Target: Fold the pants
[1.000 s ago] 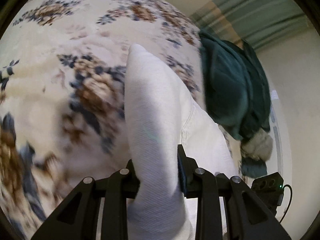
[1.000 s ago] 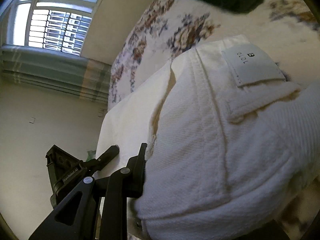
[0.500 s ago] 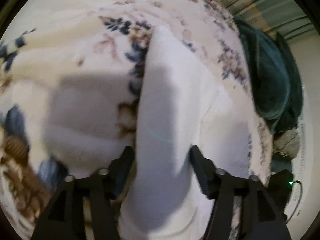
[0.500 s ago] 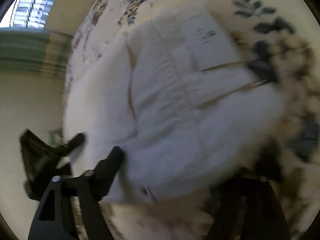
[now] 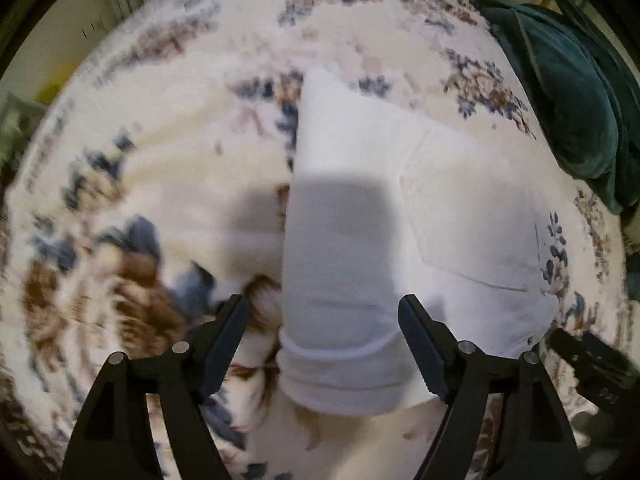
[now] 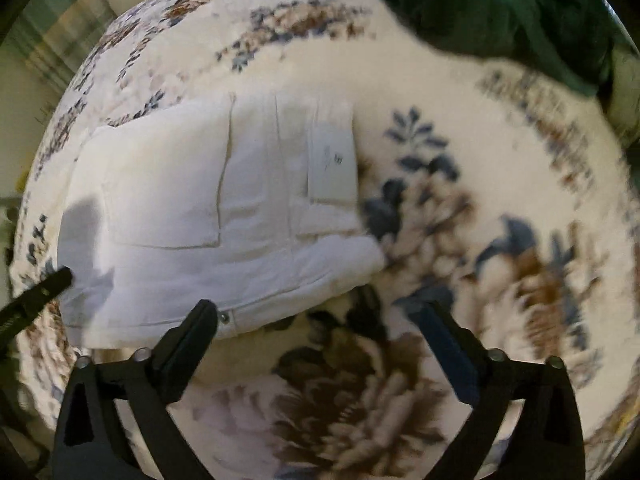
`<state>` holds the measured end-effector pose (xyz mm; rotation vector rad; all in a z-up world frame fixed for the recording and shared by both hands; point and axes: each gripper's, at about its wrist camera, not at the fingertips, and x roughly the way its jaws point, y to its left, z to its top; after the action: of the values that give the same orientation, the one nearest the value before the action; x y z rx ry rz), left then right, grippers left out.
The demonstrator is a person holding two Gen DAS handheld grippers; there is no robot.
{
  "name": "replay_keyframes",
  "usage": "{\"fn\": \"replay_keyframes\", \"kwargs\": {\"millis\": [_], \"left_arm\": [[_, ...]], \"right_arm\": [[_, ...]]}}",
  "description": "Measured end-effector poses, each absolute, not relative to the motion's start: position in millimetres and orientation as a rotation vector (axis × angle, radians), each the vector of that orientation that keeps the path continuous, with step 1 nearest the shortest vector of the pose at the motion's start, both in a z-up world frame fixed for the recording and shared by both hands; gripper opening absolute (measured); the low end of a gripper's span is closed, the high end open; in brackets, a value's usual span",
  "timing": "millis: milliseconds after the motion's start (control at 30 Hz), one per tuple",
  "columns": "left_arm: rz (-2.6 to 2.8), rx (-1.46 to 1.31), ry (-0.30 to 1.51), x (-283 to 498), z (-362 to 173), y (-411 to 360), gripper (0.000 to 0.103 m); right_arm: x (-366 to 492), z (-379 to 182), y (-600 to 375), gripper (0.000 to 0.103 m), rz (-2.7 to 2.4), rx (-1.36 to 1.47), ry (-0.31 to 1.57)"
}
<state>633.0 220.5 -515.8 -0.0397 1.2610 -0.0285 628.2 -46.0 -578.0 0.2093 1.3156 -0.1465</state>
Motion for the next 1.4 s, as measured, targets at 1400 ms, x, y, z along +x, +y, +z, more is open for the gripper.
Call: {"fn": "replay_keyframes", "kwargs": {"millis": [1400], "left_arm": [[0.050,-0.033,0.791,271.4,-94.4,167.6,0.076]], "right_arm": [[195.6,-53.7,-67.5,0.103,-0.082,0.005,0.808]]}}
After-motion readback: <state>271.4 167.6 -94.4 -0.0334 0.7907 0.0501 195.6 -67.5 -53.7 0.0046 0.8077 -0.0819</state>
